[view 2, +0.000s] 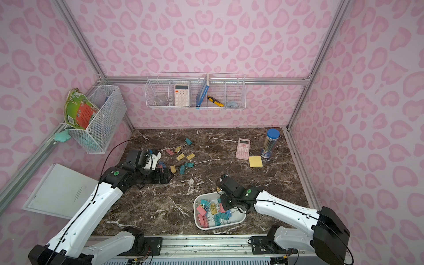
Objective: Put the binder clips in the storage box
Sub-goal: Place the binder clip in the storage box, then pick up the binder clip at the center of the board.
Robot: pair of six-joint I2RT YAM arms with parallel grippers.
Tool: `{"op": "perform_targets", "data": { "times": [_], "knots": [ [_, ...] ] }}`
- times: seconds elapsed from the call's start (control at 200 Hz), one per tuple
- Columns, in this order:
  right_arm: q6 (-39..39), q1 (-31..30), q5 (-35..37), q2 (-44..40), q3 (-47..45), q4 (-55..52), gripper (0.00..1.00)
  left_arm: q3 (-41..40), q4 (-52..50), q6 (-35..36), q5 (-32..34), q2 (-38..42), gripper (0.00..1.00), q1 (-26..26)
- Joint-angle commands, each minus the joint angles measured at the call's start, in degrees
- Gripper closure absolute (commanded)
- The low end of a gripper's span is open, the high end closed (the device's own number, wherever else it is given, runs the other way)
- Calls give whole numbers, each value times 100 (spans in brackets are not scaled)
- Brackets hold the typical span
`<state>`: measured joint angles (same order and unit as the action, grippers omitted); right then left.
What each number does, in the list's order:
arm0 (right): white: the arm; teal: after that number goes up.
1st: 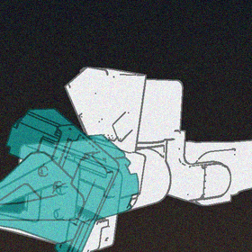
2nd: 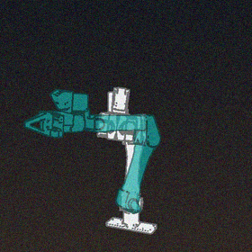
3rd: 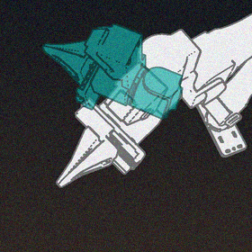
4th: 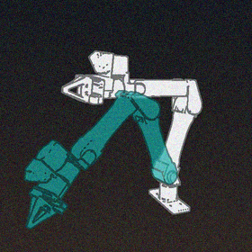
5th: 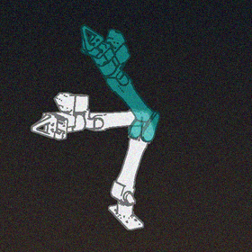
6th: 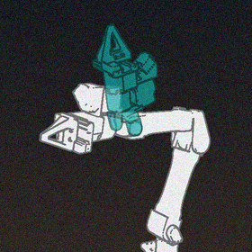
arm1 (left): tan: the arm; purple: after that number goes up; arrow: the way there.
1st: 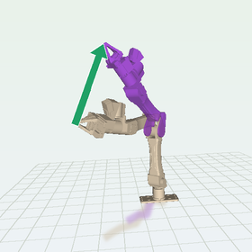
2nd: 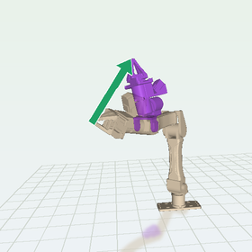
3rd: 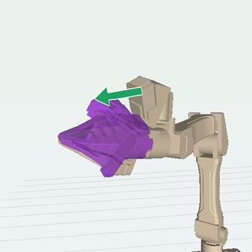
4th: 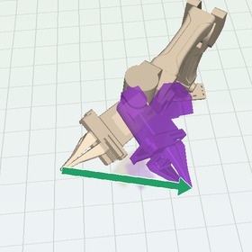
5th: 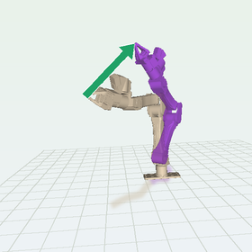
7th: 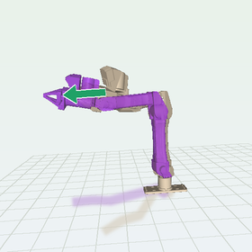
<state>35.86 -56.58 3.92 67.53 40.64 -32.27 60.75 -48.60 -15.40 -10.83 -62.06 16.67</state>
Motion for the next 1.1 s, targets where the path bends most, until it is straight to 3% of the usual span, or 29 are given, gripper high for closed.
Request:
{"op": "perform_targets", "data": {
  "times": [0.0,0.055,0.105,0.17,0.235,0.31,0.37,0.46,0.56,0.66,0.765,1.095],
  "knots": [
    [186,-72,-331,-121,-163,76,66,-9,238,-398,229,-68,4,191],
    [138,-84,-391,-208,-207,72,61,-45,403,-540,356,-192,4,280],
    [66,-82,-320,-293,-124,23,50,-24,535,-701,400,-379,5,351],
    [79,-82,71,-431,159,-69,36,81,713,-859,469,-715,7,436],
    [74,-55,585,-623,491,68,29,231,888,-946,578,-1127,9,486],
    [-89,20,1174,-920,624,670,26,492,1117,-920,706,-1722,11,496],
    [-234,273,1230,-1141,486,1368,24,781,1229,-809,882,-2255,13,504],
    [-225,959,499,-1278,152,2229,23,1287,1275,-572,1047,-3054,14,504],
    [-151,1560,-402,-1123,14,2481,23,1934,1035,-228,1018,-3920,16,504],
    [-162,1615,-454,-1010,-79,2461,23,2652,683,80,670,-4771,16,504],
    [-118,1623,-533,-985,-219,2519,22,3191,357,163,711,-5492,16,503],
    [-179,1754,-726,-829,-320,2542,22,3756,351,196,597,-6338,17,513]
  ]
}}
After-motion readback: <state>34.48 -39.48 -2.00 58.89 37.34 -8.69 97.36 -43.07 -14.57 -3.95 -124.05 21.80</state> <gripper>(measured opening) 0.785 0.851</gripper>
